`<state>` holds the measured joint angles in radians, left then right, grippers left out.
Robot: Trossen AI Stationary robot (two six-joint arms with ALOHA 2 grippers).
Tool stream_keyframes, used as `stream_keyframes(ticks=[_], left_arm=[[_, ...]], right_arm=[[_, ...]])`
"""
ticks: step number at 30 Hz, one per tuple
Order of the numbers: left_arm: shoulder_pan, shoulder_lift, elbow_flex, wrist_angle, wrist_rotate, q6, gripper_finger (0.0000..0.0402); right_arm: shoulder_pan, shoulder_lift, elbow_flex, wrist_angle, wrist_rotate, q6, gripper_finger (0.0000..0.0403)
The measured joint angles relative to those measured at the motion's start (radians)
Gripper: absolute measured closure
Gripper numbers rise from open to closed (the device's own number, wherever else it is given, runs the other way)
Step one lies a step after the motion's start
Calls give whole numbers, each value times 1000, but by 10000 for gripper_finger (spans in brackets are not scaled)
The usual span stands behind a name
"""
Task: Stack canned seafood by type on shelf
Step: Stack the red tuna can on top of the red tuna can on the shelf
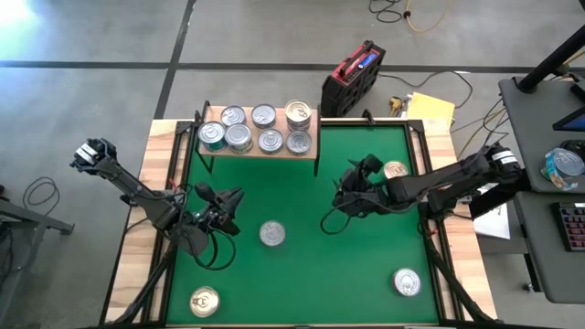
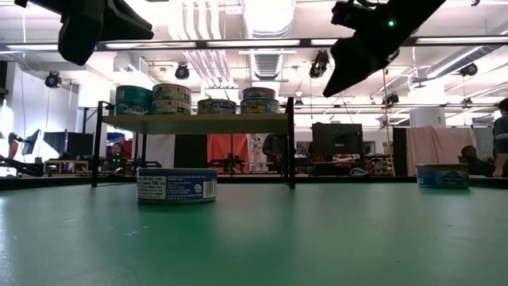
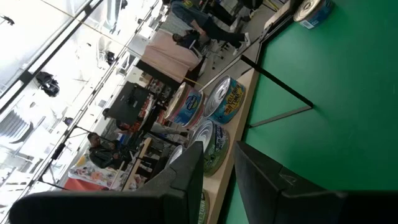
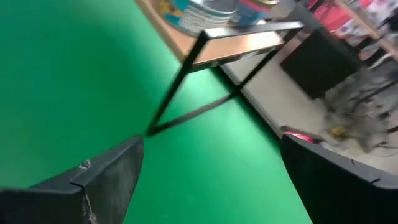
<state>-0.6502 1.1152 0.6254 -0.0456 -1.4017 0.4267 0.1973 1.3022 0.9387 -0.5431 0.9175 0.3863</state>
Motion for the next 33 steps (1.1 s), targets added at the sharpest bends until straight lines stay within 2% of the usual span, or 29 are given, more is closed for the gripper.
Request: stream_keyframes(ticks=[8, 19, 23, 27, 30, 33], left_arm=[[0, 0, 0, 0, 0, -4, 326], [0, 0, 0, 53, 14, -48, 326], [-2, 0, 0, 100, 117, -136, 326], [-2, 0, 0, 149, 323, -252, 326], [-2, 0, 0, 201, 452, -312, 326], [-9, 13, 0, 243, 498, -363, 326]], right_arm=[[0, 44, 9, 123, -86, 279, 35], [-8, 60, 54, 161, -149, 359, 35], [-8, 101, 51, 122, -189, 417, 35], [-7, 138, 49, 122, -228, 463, 35], [-1, 184, 47, 120, -337, 481, 35], [9, 238, 47, 128, -443, 481, 35]])
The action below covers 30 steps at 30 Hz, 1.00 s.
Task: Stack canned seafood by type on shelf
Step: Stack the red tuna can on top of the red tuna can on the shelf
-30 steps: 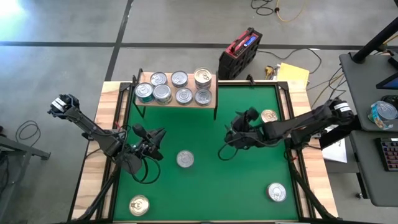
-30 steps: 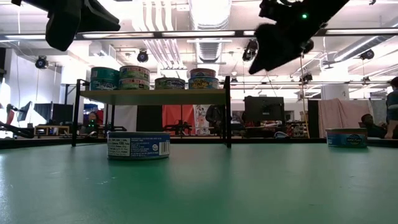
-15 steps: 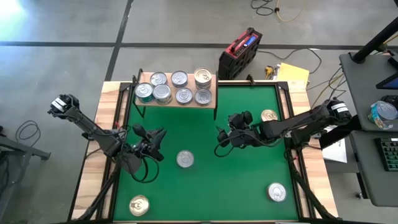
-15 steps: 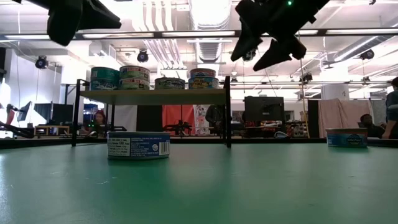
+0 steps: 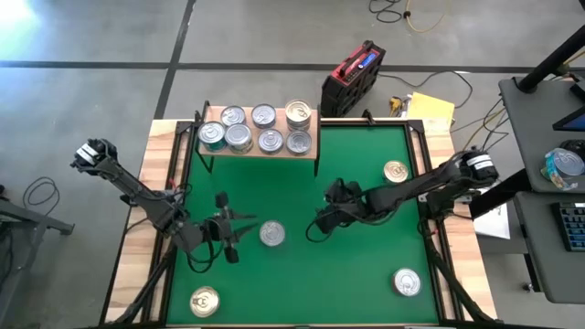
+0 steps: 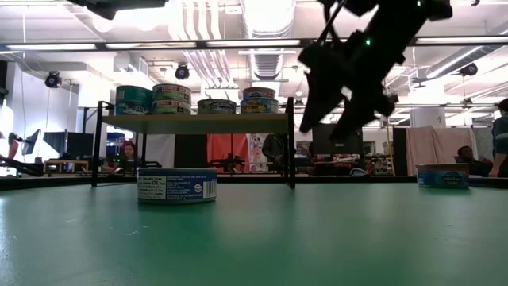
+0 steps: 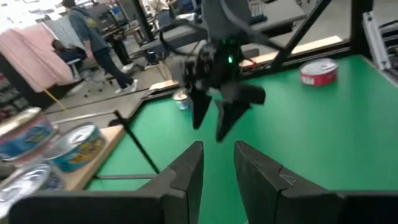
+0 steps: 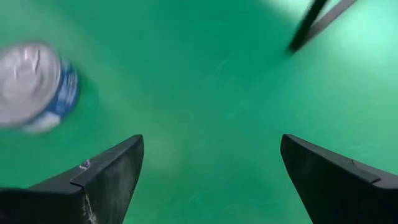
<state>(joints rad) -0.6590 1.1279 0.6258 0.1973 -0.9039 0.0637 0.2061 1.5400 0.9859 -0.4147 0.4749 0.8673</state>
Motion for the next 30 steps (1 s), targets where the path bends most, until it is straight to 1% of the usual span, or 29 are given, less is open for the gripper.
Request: stream_keyframes(ticks=[2, 4, 8, 10, 12, 15, 18, 21, 23, 26, 28, 30], left_arm=[[-13, 24, 0, 22, 2, -11, 326], [-26, 62, 16, 22, 3, -23, 326], [-59, 161, 99, -29, 5, -28, 326], [-74, 211, 153, -113, 0, -48, 326], [-77, 262, 214, -225, 2, -100, 326], [-77, 338, 303, -444, 3, -237, 326], [-77, 412, 389, -641, 6, -373, 326], [-80, 475, 457, -760, 7, -449, 326], [-80, 508, 490, -795, 10, -456, 326], [-80, 536, 523, -816, 21, -440, 326], [-80, 544, 532, -815, 25, -427, 326], [-80, 544, 533, -816, 25, -427, 326]], right_arm=[[19, 40, 0, 26, -22, 4, 35], [47, 73, 0, 58, -8, 5, 35], [115, 117, 14, 87, 19, -4, 35], [148, 132, 20, 93, 25, -14, 35], [183, 141, 21, 126, 53, -22, 35], [234, 144, 22, 160, 95, -30, 35], [278, 136, 22, 156, 101, -18, 35], [321, 118, 25, 159, 94, -2, 40], [344, 109, 32, 158, 46, 8, 52], [371, 103, 53, 136, -83, 48, 79], [389, 99, 81, 67, -167, 103, 101], [408, 98, 127, -37, -236, 170, 123]])
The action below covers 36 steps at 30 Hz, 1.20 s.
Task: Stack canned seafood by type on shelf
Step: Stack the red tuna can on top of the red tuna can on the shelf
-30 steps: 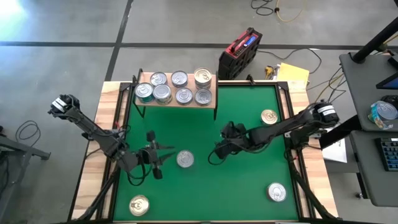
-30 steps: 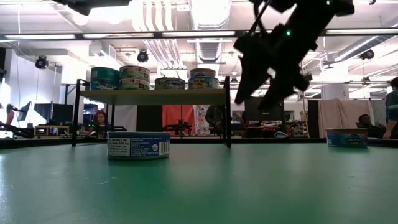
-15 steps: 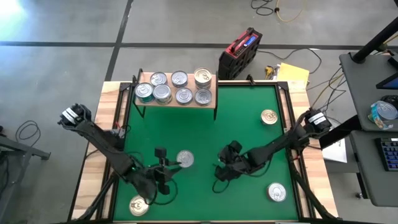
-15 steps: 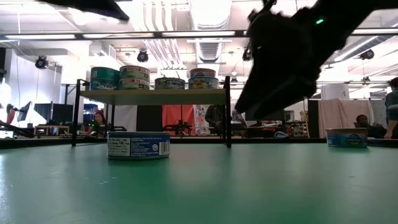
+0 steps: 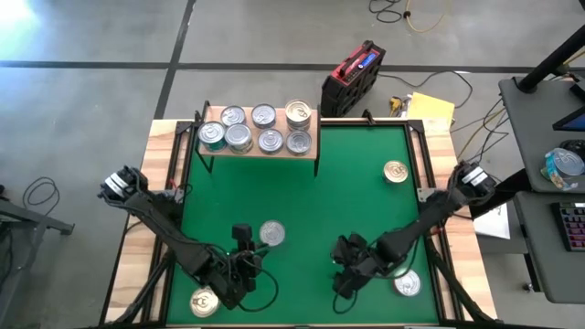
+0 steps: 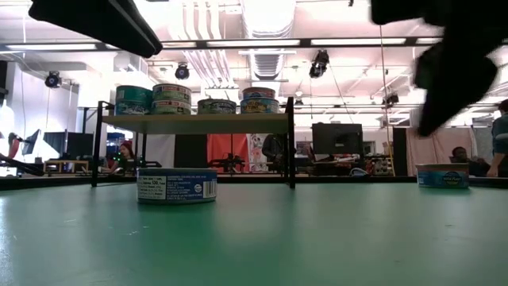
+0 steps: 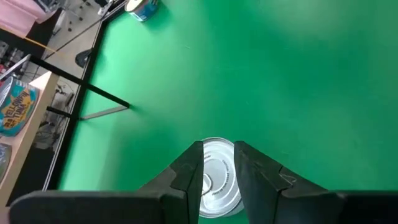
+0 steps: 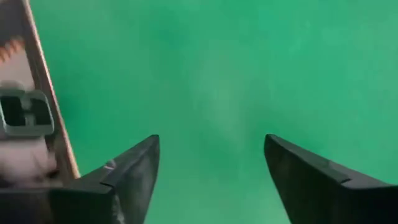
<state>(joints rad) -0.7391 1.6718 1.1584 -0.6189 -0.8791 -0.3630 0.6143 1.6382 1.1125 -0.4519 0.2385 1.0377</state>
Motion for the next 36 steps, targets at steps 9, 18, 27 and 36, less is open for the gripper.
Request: stream_keyframes(ticks=[9, 18, 27, 36], left_arm=[[-44, -19, 38, -227, 39, -143, 326], [-132, -90, 259, -758, 73, -442, 326], [-130, -232, 271, -658, 53, -236, 326], [-130, -329, 133, -476, 51, -153, 326]], right_arm=[[144, 0, 267, -695, -111, 288, 220], [284, -1, 321, -879, -196, 567, 364], [328, -2, 265, -873, -254, 680, 394], [329, -46, 133, -717, -317, 672, 394]])
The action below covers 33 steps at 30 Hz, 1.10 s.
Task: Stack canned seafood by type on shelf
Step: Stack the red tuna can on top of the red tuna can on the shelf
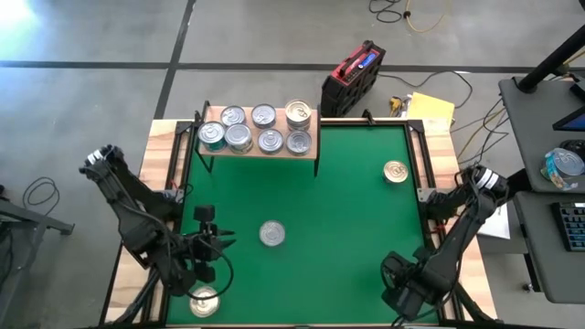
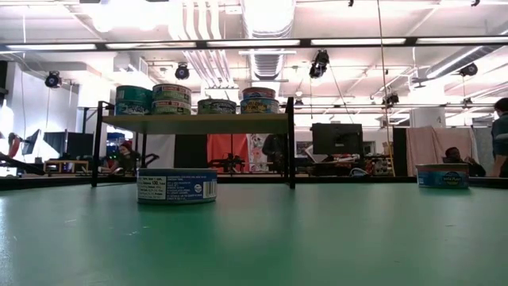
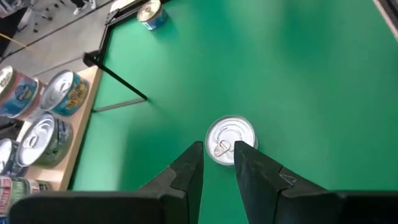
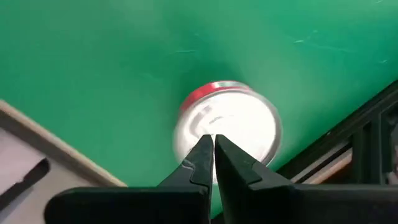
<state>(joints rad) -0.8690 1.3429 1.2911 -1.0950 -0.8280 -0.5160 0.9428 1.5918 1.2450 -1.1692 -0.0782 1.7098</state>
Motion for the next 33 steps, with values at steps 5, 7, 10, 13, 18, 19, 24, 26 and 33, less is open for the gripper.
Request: stream_keyframes(ticks=[5, 7, 10, 13, 18, 19, 24, 26, 33], left_arm=[[0, -28, -82, 66, 0, 1, 326], [0, -39, -107, 91, 0, 1, 326], [0, -52, -136, 126, 0, 2, 326], [0, -56, -148, 135, -1, 2, 326], [0, -48, -148, 139, -45, 2, 326], [0, -46, -148, 139, -52, 2, 326], [0, -36, -153, 139, -56, 2, 326], [0, -31, -157, 139, -56, -1, 326], [0, -16, -187, 162, -56, -16, 326]], right_arm=[[11, -30, -122, 120, -9, -1, 394], [14, -47, -176, 187, -12, 6, 394], [13, -61, -250, 281, -18, 23, 394], [13, -72, -292, 349, -16, 30, 394], [2, -74, -311, 405, 44, 13, 394], [-5, -74, -309, 407, 65, 3, 394], [-59, -70, -302, 416, 181, -75, 394], [-90, -69, -303, 425, 207, -119, 394], [-242, -43, -302, 443, 274, -360, 394]])
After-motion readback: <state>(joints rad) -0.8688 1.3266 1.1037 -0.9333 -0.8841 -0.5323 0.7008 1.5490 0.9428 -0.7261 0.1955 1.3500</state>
